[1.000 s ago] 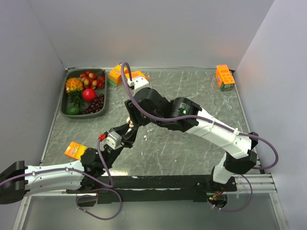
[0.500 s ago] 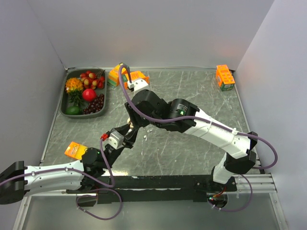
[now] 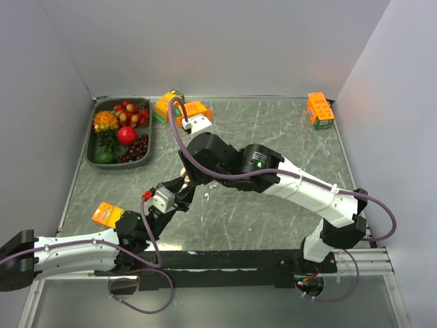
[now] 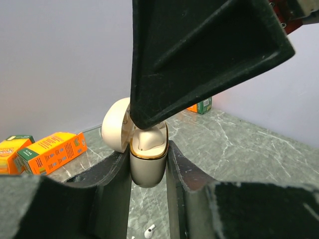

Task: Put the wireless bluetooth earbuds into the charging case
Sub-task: Place the earbud in the charging case, then close the charging case at the center of the board.

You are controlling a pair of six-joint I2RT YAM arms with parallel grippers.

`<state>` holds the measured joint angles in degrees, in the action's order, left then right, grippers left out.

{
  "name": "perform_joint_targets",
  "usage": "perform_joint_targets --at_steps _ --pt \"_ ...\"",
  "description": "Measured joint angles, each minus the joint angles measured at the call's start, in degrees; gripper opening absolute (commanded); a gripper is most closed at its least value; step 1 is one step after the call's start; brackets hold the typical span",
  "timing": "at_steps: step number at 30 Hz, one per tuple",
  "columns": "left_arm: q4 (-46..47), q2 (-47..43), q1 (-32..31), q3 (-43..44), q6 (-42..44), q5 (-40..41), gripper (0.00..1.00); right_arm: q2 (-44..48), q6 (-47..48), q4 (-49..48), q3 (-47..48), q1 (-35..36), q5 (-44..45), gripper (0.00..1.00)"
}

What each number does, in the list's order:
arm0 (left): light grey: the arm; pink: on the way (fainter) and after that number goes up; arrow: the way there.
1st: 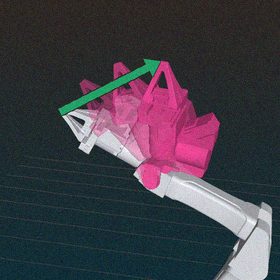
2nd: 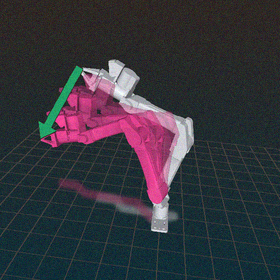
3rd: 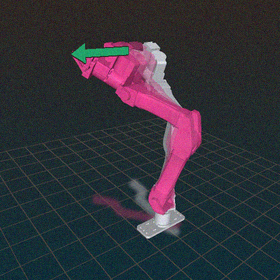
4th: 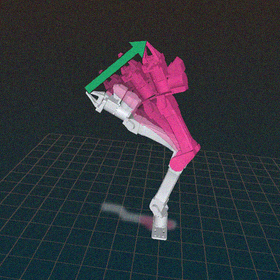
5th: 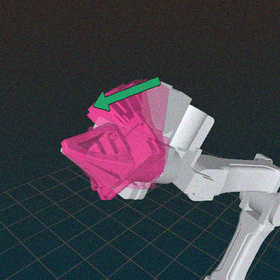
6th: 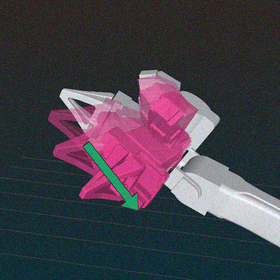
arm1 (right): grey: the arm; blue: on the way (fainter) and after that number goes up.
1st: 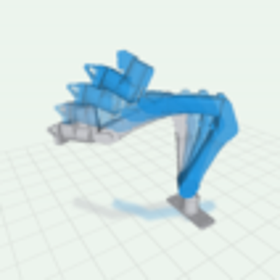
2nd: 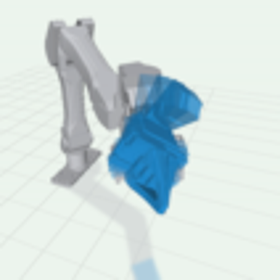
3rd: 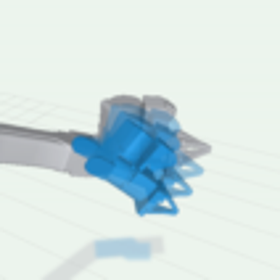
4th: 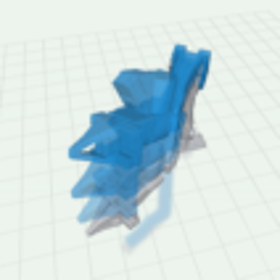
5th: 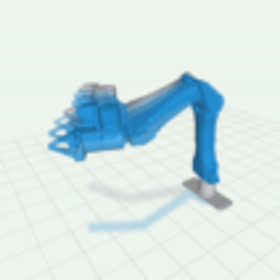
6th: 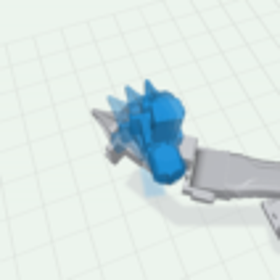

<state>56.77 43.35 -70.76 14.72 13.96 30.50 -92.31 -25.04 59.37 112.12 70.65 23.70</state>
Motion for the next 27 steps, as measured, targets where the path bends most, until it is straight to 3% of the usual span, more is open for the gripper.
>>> perform_joint_targets --at_steps 8,13,27 --pt "0.22 -1.53 0.00 0.00 -0.96 -0.87 0.01 3.85 -0.22 -0.22 -0.96 0.26 1.25 0.58" --pt "-3.48 -5.07 0.00 0.02 -3.96 -5.90 0.01 6.32 1.46 -0.70 -1.05 -2.47 1.07 0.58" --pt "-10.91 -4.46 0.00 0.35 -7.72 -13.66 0.01 0.63 5.66 -0.59 2.89 -3.69 -2.43 0.57"
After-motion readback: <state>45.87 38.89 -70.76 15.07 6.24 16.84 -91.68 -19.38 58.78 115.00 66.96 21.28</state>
